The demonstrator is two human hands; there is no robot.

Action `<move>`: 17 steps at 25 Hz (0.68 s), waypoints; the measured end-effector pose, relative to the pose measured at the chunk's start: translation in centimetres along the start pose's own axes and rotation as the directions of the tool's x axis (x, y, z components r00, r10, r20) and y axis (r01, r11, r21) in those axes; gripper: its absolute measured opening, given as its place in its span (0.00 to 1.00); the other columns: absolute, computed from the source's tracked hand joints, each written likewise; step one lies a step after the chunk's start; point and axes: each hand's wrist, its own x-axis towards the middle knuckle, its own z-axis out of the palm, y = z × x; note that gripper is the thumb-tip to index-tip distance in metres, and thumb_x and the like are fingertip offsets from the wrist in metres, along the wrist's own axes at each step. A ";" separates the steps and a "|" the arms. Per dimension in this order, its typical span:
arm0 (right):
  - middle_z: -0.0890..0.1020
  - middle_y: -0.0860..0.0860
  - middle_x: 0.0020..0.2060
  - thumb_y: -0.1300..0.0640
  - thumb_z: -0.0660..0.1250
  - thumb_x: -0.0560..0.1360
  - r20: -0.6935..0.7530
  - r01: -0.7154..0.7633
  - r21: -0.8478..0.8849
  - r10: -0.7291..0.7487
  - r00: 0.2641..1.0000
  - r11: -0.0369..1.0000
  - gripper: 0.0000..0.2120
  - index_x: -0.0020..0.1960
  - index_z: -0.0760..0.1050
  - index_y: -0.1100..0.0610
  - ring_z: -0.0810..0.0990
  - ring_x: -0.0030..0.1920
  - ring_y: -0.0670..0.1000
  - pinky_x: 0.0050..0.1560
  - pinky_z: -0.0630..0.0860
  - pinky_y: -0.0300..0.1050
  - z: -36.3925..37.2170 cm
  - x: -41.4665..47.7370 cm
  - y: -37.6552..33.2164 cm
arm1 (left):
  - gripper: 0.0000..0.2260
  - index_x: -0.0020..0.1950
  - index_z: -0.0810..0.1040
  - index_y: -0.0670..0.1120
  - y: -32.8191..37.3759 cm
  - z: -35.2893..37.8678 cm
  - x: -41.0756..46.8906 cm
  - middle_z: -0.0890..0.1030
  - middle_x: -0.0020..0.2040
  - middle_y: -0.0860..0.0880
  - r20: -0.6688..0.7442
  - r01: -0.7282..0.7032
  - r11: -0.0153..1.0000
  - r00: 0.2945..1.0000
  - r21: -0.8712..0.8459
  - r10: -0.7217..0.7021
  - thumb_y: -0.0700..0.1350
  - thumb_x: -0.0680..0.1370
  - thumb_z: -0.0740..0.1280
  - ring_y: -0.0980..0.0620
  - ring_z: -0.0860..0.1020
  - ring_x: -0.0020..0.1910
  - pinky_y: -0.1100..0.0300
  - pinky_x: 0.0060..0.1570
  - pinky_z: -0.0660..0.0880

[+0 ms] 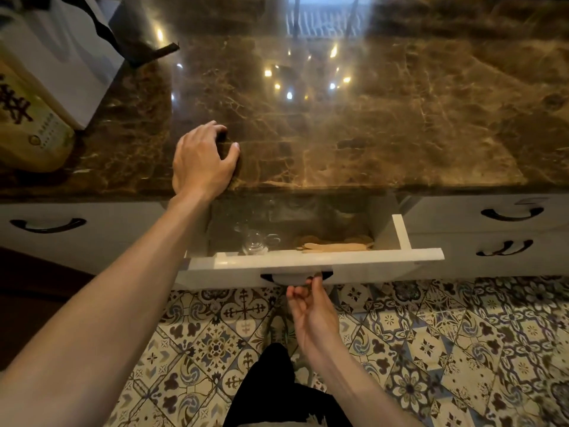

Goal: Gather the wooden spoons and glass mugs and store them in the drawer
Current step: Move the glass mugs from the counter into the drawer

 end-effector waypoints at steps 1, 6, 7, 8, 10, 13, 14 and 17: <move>0.81 0.54 0.30 0.54 0.63 0.75 0.004 0.006 -0.003 -0.006 1.000 1.000 0.10 0.48 0.74 0.61 0.83 0.34 0.50 0.38 0.81 0.40 0.7 0.6 -0.3 | 0.20 0.66 0.72 0.48 0.1 0.0 0.0 0.74 0.67 0.47 0.006 0.002 1.000 1.000 -0.001 -0.002 0.55 0.77 0.61 0.48 0.69 0.67 0.53 0.69 0.60; 0.81 0.53 0.31 0.53 0.63 0.75 0.029 0.038 -0.040 -0.037 0.999 0.998 0.10 0.48 0.74 0.60 0.82 0.36 0.50 0.39 0.80 0.40 3.6 3.5 -1.6 | 0.19 0.66 0.72 0.48 0.2 -0.1 0.0 0.74 0.67 0.47 0.017 0.010 1.000 1.000 -0.006 -0.010 0.54 0.77 0.62 0.49 0.69 0.68 0.53 0.70 0.59; 0.81 0.53 0.31 0.53 0.63 0.76 0.030 0.041 -0.042 -0.040 0.999 0.998 0.10 0.48 0.74 0.60 0.82 0.36 0.50 0.39 0.81 0.40 4.1 4.0 -1.8 | 0.19 0.66 0.72 0.47 0.3 -0.1 0.1 0.74 0.68 0.47 0.016 0.009 1.000 1.000 -0.005 -0.009 0.54 0.77 0.62 0.49 0.68 0.68 0.53 0.70 0.58; 0.81 0.53 0.31 0.53 0.62 0.76 0.028 0.044 -0.044 -0.043 0.999 0.998 0.10 0.48 0.73 0.60 0.82 0.36 0.50 0.39 0.81 0.39 4.6 4.5 -2.0 | 0.19 0.66 0.72 0.47 0.4 -0.1 0.1 0.73 0.68 0.47 0.019 0.012 1.000 1.000 -0.007 -0.012 0.53 0.77 0.62 0.49 0.68 0.68 0.54 0.70 0.57; 0.81 0.53 0.30 0.52 0.62 0.76 0.022 0.051 -0.043 -0.050 0.998 0.998 0.10 0.48 0.73 0.60 0.83 0.35 0.49 0.39 0.81 0.39 5.6 5.3 -2.4 | 0.19 0.66 0.72 0.47 0.5 -0.2 0.2 0.73 0.68 0.47 0.026 0.022 1.000 0.999 -0.017 -0.021 0.53 0.78 0.62 0.49 0.68 0.69 0.54 0.70 0.57; 0.81 0.53 0.29 0.52 0.62 0.76 0.003 0.050 -0.043 -0.050 0.999 0.998 0.11 0.47 0.73 0.60 0.83 0.34 0.50 0.38 0.80 0.39 6.4 6.3 -2.8 | 0.19 0.67 0.72 0.47 0.7 -0.2 0.2 0.72 0.69 0.47 0.035 0.027 0.999 0.999 -0.019 -0.027 0.53 0.78 0.62 0.49 0.67 0.69 0.53 0.71 0.57; 0.81 0.53 0.29 0.52 0.62 0.76 -0.004 0.050 -0.056 -0.050 0.999 0.997 0.11 0.48 0.73 0.60 0.83 0.34 0.50 0.38 0.80 0.39 6.7 6.6 -2.9 | 0.19 0.67 0.72 0.47 0.7 -0.2 0.1 0.72 0.69 0.47 0.036 0.031 0.999 0.999 -0.018 -0.030 0.53 0.78 0.62 0.49 0.67 0.69 0.52 0.71 0.57; 0.81 0.52 0.28 0.52 0.61 0.77 -0.025 0.058 -0.063 -0.060 0.998 0.996 0.10 0.48 0.73 0.60 0.83 0.33 0.50 0.37 0.80 0.39 7.5 7.4 -3.2 | 0.19 0.67 0.72 0.47 0.8 -0.3 0.3 0.72 0.69 0.46 0.038 0.042 0.999 0.998 -0.015 -0.042 0.52 0.78 0.62 0.49 0.67 0.70 0.52 0.72 0.57</move>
